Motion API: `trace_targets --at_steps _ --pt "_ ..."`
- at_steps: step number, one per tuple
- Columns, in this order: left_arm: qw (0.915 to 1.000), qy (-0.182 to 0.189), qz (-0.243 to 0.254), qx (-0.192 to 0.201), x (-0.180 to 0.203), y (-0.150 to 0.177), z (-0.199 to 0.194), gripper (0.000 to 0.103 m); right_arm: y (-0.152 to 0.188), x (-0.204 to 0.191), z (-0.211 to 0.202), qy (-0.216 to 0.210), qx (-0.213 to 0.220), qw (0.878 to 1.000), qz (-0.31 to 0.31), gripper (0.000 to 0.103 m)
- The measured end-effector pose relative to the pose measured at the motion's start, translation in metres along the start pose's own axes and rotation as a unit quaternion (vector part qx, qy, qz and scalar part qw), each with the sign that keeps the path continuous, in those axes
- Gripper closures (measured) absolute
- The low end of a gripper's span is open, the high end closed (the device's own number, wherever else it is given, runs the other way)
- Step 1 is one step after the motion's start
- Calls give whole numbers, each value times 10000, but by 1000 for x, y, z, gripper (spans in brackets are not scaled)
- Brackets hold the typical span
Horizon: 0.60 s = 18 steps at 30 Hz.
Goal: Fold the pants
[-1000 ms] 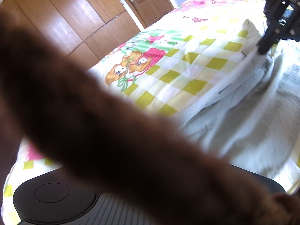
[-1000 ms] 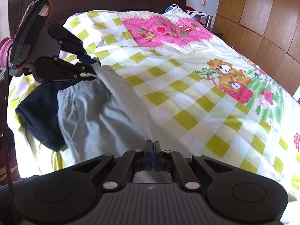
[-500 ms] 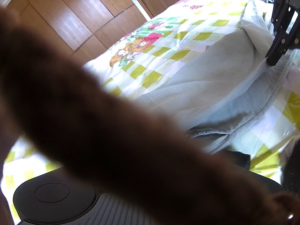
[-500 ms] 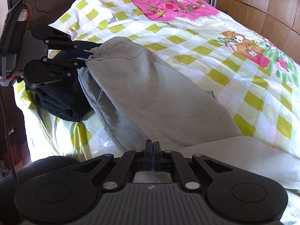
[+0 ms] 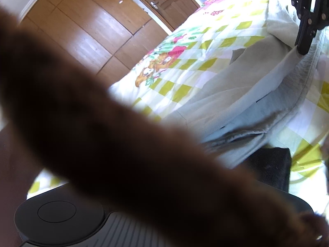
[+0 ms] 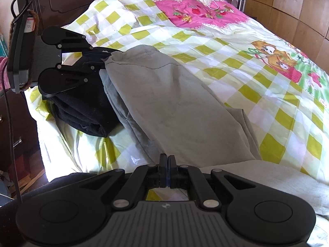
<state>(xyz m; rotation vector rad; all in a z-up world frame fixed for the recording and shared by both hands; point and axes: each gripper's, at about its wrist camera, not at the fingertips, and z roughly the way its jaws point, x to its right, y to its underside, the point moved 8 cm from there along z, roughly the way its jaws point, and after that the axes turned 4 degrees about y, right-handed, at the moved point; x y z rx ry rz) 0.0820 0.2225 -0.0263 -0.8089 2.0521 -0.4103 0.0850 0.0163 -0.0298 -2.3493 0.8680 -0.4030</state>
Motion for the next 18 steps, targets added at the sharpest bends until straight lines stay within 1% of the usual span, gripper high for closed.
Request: trace_targets --at_steps 2,3,5,7,10,13,15,18 --pt "9998 41 64 -170 7 10 3 87 7 -7 12 -29 -145 9999 -57 85" --pt "9995 36 175 -261 12 15 7 84 11 -10 19 18 -196 9998 -81 85" --pt "9986 -33 389 -351 21 21 11 84 18 -12 32 79 -346 9993 -124 85" --pt "9982 -40 442 -408 23 22 12 83 22 -13 38 134 -425 9988 -186 85" --pt "9981 67 367 -486 18 25 7 81 23 -11 32 70 -324 9994 -126 84" --pt "9982 206 96 -560 15 27 0 81 27 -10 28 15 -320 9995 14 83" --pt "9982 217 -23 -550 17 24 -6 81 31 -8 26 27 -337 9993 138 83" --pt "9985 161 -105 -504 20 16 -17 81 35 -3 14 58 -240 9993 277 83"
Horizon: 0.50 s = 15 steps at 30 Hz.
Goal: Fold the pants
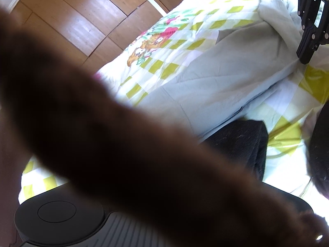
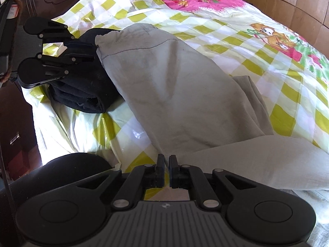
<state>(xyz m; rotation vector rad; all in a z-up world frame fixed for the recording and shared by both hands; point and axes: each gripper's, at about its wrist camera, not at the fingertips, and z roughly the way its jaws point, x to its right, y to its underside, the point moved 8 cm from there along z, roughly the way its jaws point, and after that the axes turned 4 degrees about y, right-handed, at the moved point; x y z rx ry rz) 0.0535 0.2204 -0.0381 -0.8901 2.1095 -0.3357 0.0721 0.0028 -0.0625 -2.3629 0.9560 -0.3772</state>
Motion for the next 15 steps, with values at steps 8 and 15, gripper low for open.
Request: trace_targets --at_steps 8,15 --pt "9997 50 -52 216 15 -35 -27 76 18 62 -39 378 237 9954 846 82" --pt "9864 1291 -242 991 75 -123 -22 68 22 144 -53 1147 105 9898 840 76"
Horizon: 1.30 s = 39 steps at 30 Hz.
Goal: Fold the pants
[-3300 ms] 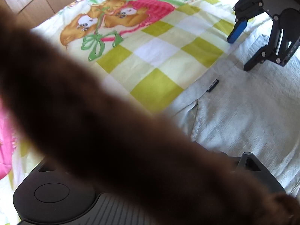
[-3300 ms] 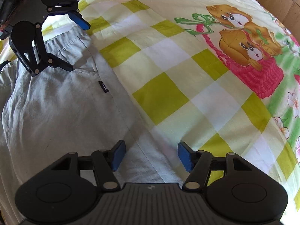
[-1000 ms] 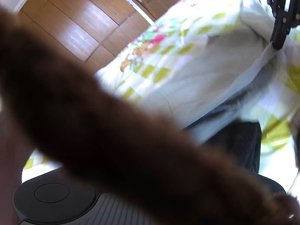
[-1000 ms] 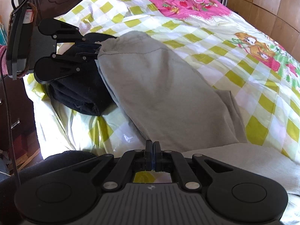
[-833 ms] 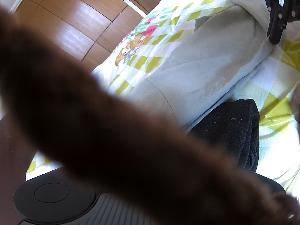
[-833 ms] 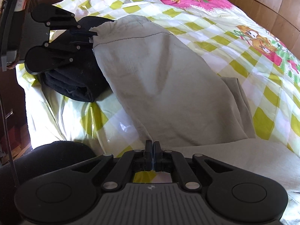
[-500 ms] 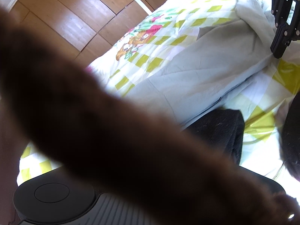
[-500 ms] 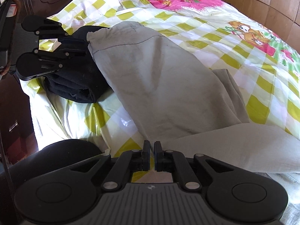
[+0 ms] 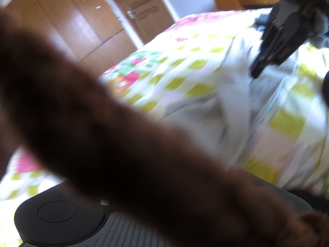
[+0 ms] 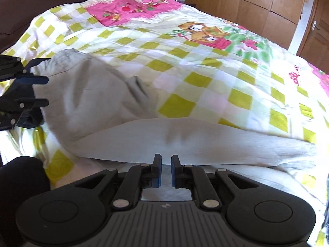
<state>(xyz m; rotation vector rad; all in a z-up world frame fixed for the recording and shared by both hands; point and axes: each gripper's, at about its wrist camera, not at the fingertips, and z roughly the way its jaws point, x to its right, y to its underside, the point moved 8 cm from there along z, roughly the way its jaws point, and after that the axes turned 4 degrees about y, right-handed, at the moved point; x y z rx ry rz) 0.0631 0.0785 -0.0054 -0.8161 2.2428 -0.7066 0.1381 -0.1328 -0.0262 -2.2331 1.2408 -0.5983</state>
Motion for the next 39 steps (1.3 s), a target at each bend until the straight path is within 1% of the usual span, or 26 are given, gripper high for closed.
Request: trace_targets --at_steps 2,3,4,5,6,7,8,9,12,14,16,18,20,21,22,23,24,25,26,28,30,32,35,37,38,39 --pt "9992 362 -65 128 18 -19 22 65 -2 28 5 89 -91 9999 7 70" --pt "9985 522 -59 161 26 -26 32 61 -4 36 8 43 -116 9998 -173 69" --pt "9977 660 -23 177 33 -31 43 59 -5 43 12 30 -152 9985 -518 66" --pt "9970 755 12 158 38 -34 52 58 -5 52 18 171 -215 9954 -916 63" --pt "9964 841 32 102 44 -35 61 58 -4 60 25 350 -322 9912 -1234 62" --pt "9959 903 18 27 47 -35 69 58 -3 66 31 430 -433 9869 -1491 61" --pt "9955 943 -20 -48 50 -35 75 58 -1 70 39 372 -559 9816 -1790 60" --pt "9952 975 -54 -89 52 -36 79 58 1 71 43 317 -593 9766 -2043 60" --pt "9932 1150 -147 -97 59 -39 88 57 -2 67 54 231 -485 9652 -2561 56" --pt "9912 1310 -122 -117 65 -42 91 57 -9 66 63 199 -325 9628 -2674 54" --pt "9890 1462 -91 -178 72 -43 95 57 -13 66 72 109 -312 9614 -2730 52" --pt "9874 1566 -50 -243 78 -43 98 57 -14 62 82 5 -344 9553 -2937 51" --pt "9870 1577 -19 -315 81 -42 102 57 -16 58 88 -29 -295 9478 -3175 50" --pt "9867 1593 -47 -336 81 -41 104 59 -18 56 92 -84 -285 9460 -3227 50" --pt "9864 1606 -105 -334 80 -42 105 63 -20 56 97 -98 -297 9464 -3214 51" --pt "9862 1613 -139 -333 80 -42 107 65 -21 56 102 -99 -388 9471 -3185 55" --pt "9863 1611 -153 -336 80 -43 108 69 -21 56 106 -137 -482 9491 -3109 63" --pt "9865 1593 -156 -339 79 -44 108 73 -22 57 107 -178 -556 9522 -2999 86" --pt "9866 1588 -149 -342 78 -45 108 75 -22 58 107 -162 -621 9560 -2863 86" --pt "9871 1551 -156 -352 76 -46 106 82 -22 62 99 -39 -559 9583 -2802 86" --pt "9886 1457 -211 -324 71 -49 104 84 -25 71 87 178 -482 9645 -2589 86" --pt "9903 1351 -285 -180 66 -57 98 84 -30 84 67 336 -353 9734 -2238 86" --pt "9894 1387 -381 196 63 -74 81 84 -31 96 23 314 -76 9850 -1696 86" --pt "9871 1513 -373 360 67 -82 72 84 -20 94 -3 363 51 9866 -1589 86" --pt "9872 1518 -325 378 71 -84 71 84 -13 90 -8 438 92 9843 -1705 86" --pt "9875 1506 -269 387 74 -85 70 84 -4 83 -10 527 93 9793 -1952 86"
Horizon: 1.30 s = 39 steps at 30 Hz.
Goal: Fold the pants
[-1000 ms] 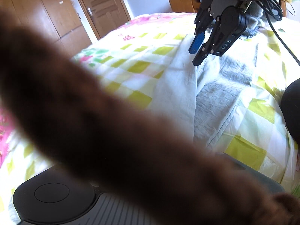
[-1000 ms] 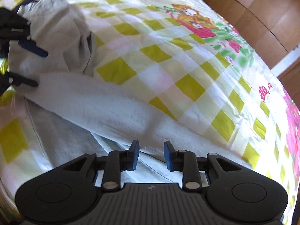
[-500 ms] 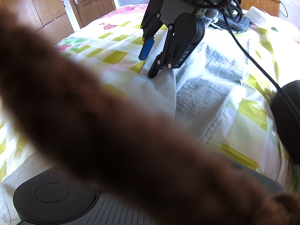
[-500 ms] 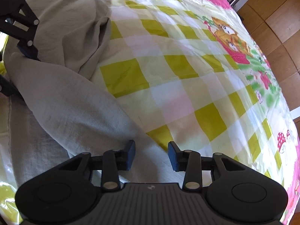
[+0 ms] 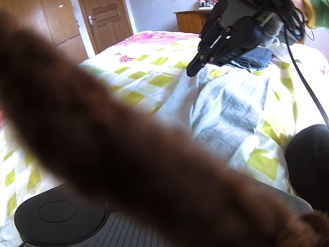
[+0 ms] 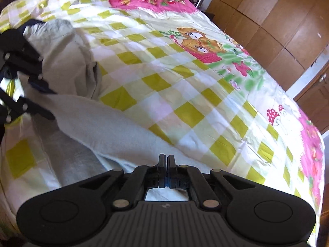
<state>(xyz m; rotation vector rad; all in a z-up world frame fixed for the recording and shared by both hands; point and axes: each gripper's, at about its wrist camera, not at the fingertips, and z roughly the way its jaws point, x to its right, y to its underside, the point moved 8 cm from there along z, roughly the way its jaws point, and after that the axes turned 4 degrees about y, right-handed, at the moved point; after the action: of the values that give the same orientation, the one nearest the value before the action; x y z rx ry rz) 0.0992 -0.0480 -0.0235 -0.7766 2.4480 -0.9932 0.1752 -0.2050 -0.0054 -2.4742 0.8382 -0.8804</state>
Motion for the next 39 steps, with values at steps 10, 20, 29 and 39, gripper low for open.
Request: trace_targets --at_steps 10,20,29,39 --pt "9995 -59 -282 87 -15 -8 -5 84 20 -41 55 236 -82 9957 -889 62" --pt "9995 103 26 -305 19 18 26 75 4 -37 66 489 264 9976 -409 61" --pt "9995 217 40 205 32 -22 47 71 51 44 53 1319 -236 9907 -242 61" --pt "9968 556 -2 568 53 -68 91 70 90 85 95 1881 -891 9667 -1486 61"
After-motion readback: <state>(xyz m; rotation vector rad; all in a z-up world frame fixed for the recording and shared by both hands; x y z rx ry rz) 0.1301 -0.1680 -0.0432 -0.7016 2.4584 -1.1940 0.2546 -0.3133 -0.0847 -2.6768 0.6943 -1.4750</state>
